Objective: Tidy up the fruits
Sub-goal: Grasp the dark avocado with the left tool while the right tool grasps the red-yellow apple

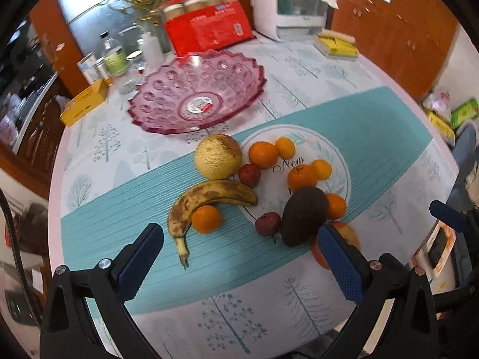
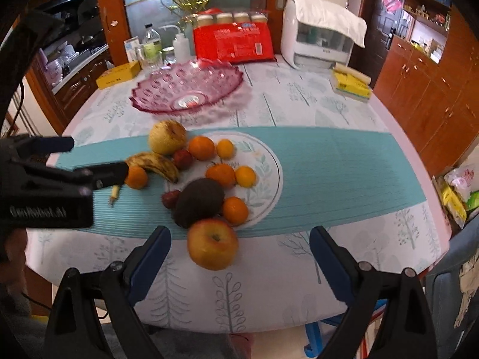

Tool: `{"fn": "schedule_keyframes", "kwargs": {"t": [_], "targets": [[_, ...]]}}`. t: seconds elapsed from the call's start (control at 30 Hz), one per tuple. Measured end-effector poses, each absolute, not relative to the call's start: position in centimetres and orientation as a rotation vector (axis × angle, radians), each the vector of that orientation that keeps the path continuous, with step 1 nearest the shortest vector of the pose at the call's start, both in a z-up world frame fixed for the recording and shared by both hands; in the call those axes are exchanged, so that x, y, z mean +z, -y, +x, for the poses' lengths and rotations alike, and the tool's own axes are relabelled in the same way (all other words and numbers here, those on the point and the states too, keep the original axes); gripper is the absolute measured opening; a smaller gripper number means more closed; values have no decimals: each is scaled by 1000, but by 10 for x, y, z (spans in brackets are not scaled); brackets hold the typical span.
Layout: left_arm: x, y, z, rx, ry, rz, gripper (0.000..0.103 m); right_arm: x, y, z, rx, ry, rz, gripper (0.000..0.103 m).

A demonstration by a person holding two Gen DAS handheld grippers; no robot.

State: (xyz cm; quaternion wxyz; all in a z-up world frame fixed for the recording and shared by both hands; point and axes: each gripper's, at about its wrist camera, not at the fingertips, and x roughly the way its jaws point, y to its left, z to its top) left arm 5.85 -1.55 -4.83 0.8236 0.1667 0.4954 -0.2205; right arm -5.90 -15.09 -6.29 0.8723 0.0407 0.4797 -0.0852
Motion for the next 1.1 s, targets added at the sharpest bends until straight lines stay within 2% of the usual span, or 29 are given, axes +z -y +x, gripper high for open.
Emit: {"fn": "schedule_keyframes", "kwargs": {"t": [0.3, 0.5, 0.7, 0.8, 1.1], "targets": [[-119, 50, 84, -589, -1184, 437, 102, -124, 156, -62, -88, -969, 186, 82], [-139, 68, 96, -653, -1257, 395, 102, -144, 144, -53, -21, -966, 187, 82], [-147, 82, 98, -701, -1281, 390, 97, -162, 146, -45, 4, -976, 249, 75], [-152, 91, 98, -724, -1288, 411, 95, -167, 144, -43, 28, -970, 268, 67], [-172, 103, 107, -765, -1355, 396, 85, -166, 144, -47, 21, -972, 219, 66]]}}
